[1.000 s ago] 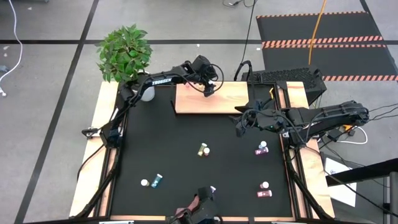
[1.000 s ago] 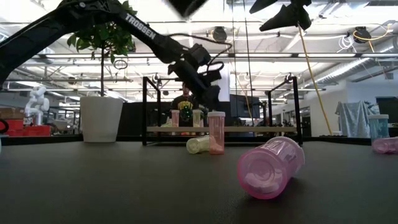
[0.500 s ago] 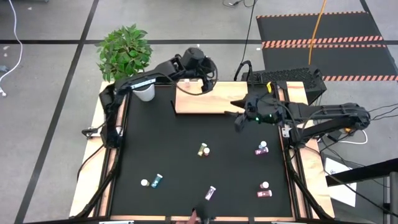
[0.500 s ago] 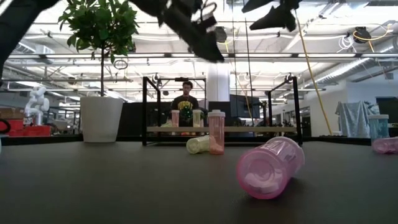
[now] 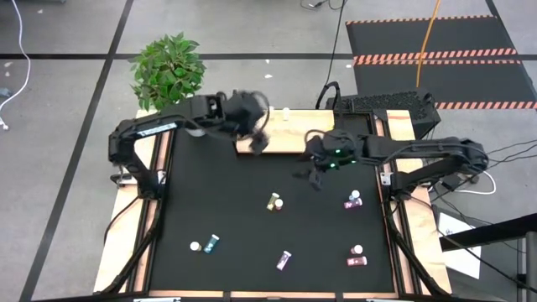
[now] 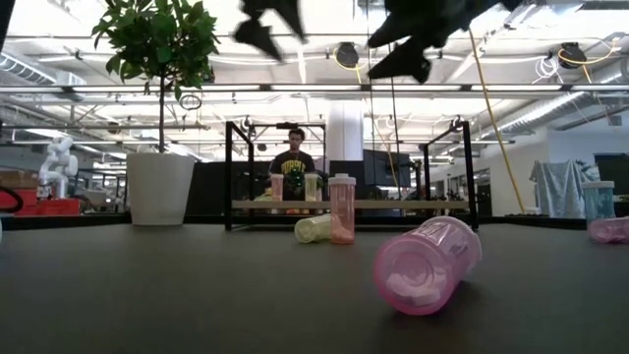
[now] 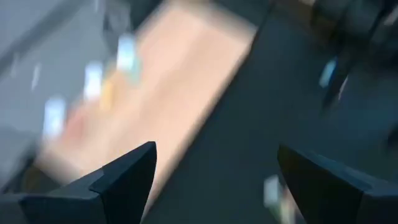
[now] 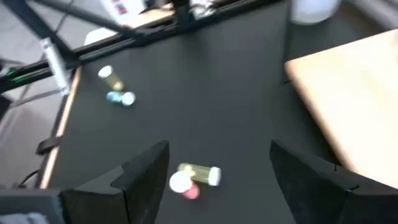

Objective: Pick and place medicine bottles onto shelf by color
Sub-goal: Put the bottom right violet pill bottle on the shelf

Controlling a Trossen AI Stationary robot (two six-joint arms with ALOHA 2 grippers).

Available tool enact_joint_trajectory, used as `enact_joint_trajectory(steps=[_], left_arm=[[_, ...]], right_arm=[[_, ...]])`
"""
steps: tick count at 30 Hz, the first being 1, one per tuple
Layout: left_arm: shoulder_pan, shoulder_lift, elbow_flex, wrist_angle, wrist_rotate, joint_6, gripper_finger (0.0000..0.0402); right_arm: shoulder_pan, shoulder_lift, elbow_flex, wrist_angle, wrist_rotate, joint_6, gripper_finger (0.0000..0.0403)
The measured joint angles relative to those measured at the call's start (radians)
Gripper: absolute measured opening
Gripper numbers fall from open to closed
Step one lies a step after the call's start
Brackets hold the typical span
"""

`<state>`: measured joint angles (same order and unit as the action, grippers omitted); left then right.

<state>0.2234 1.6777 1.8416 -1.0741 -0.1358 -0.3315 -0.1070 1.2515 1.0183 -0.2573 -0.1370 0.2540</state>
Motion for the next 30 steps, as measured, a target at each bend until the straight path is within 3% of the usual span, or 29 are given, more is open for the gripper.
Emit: enact_joint_trajectory(steps=[5, 12, 17, 20, 30], left_arm=[[-0.131, -0.023, -0.002, -0.337, -0.027, -0.223, 0.0335], [-0.327, -0.025, -0.002, -0.468, -0.098, -0.409, 0.0335], [-0.384, -0.023, -0.002, -0.488, -0.104, -0.447, 0.0335], [-0.378, -0.026, -0.002, -0.498, -0.112, -0.405, 0.0335], [-0.279, -0.110, -0.001, -0.499, -0.154, -0.147, 0.0335]], right_arm=[[0.005, 0.117, 0.001, 0.126, -0.163, -0.001, 0.0274], [0.041, 0.256, 0.000, 0.262, -0.230, -0.002, 0.0274], [0.078, 0.325, 0.000, 0.267, -0.082, -0.108, 0.0274], [0.092, 0.335, 0.000, 0.293, -0.067, -0.133, 0.0274], [0.171, 0.288, 0.000, 0.146, 0.112, 0.063, 0.0274]])
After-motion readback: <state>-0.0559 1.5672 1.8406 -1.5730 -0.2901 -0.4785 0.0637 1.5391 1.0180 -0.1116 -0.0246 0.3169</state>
